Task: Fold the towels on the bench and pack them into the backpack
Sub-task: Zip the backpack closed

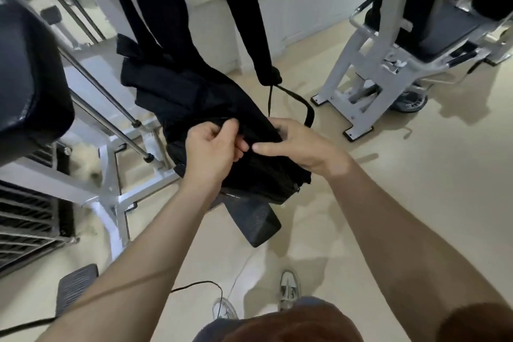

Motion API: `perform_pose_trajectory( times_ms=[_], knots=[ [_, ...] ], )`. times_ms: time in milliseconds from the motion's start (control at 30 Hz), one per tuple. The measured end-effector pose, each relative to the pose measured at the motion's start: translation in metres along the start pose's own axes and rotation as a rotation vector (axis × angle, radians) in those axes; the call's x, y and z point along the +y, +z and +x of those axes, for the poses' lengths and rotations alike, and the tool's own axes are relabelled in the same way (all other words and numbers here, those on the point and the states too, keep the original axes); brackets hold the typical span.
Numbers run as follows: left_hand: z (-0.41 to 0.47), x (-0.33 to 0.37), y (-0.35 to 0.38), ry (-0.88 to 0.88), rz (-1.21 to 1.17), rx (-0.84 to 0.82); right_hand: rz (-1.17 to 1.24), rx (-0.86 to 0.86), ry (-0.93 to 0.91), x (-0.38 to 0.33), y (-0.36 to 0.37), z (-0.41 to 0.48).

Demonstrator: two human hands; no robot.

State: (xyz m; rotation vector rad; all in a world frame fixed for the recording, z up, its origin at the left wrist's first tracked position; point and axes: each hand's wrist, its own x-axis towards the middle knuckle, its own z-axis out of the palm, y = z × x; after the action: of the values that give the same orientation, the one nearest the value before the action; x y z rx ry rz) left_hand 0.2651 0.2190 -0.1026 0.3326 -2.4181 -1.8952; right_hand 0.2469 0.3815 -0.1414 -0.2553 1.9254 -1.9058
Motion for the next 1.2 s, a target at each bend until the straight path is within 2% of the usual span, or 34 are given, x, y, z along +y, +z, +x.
perform_pose_trajectory(
  times_ms=[33, 67, 133, 167, 200, 233, 267, 300, 400, 433, 500, 600, 667, 733, 800, 900, 967, 1033, 1133, 1200],
  knots=[
    [-0.003, 0.001, -0.002, 0.003, -0.026, 0.014, 0.114, 0.061, 0.009, 0.013, -0.014, -0.007],
    [-0.005, 0.003, -0.005, 0.003, -0.043, 0.025, 0.194, 0.24, 0.029, 0.028, -0.026, -0.016],
    [-0.01, 0.006, -0.006, 0.002, -0.062, 0.039, 0.229, 0.81, 0.189, 0.067, -0.035, -0.034],
    [-0.012, 0.008, -0.006, -0.001, -0.071, 0.042, 0.275, 0.929, 0.334, 0.085, -0.03, -0.042],
    [-0.014, 0.01, -0.004, -0.003, -0.08, 0.045, 0.379, 0.864, 0.46, 0.098, -0.019, -0.048],
    [-0.015, 0.011, -0.002, -0.006, -0.089, 0.048, 0.489, 0.692, 0.535, 0.106, -0.005, -0.051],
    [-0.017, 0.011, 0.0, -0.01, -0.094, 0.052, 0.55, 0.564, 0.555, 0.112, 0.006, -0.05],
    [-0.02, 0.011, 0.001, -0.015, -0.096, 0.058, 0.48, 0.528, 0.527, 0.118, 0.014, -0.047],
    [-0.025, 0.011, -0.004, -0.039, -0.101, 0.062, -0.07, 0.69, 0.38, 0.131, 0.021, -0.039],
    [-0.027, 0.011, -0.008, -0.047, -0.103, 0.06, -0.151, 0.71, 0.361, 0.133, 0.021, -0.039],
    [-0.03, 0.009, -0.016, -0.058, -0.087, 0.063, -0.212, 0.678, 0.344, 0.134, 0.021, -0.045],
    [-0.037, 0.004, -0.029, -0.054, -0.038, 0.069, -0.323, 0.522, 0.39, 0.129, 0.018, -0.053],
    [-0.041, 0.001, -0.038, -0.059, -0.023, 0.061, -0.306, 0.5, 0.363, 0.118, 0.015, -0.051],
    [-0.046, -0.002, -0.049, -0.075, -0.036, 0.05, -0.19, 0.475, 0.347, 0.104, 0.022, -0.046],
    [-0.05, -0.005, -0.061, -0.09, -0.048, 0.022, -0.199, 0.518, 0.322, 0.094, 0.037, -0.042],
    [-0.056, -0.006, -0.078, -0.08, -0.056, -0.015, -0.387, 0.88, 0.113, 0.075, 0.052, -0.045],
    [-0.058, -0.007, -0.088, -0.062, -0.071, -0.022, -0.513, 1.015, 0.01, 0.064, 0.045, -0.046],
    [-0.061, -0.006, -0.096, -0.032, -0.062, -0.063, -0.595, 0.981, 0.028, 0.058, 0.035, -0.043],
    [-0.068, -0.002, -0.103, 0.024, -0.018, -0.188, -0.554, 0.877, 0.153, 0.051, 0.038, -0.032],
    [-0.073, -0.003, -0.106, 0.029, -0.003, -0.226, -0.751, 0.854, 0.248, 0.037, 0.052, -0.035]
  ],
)
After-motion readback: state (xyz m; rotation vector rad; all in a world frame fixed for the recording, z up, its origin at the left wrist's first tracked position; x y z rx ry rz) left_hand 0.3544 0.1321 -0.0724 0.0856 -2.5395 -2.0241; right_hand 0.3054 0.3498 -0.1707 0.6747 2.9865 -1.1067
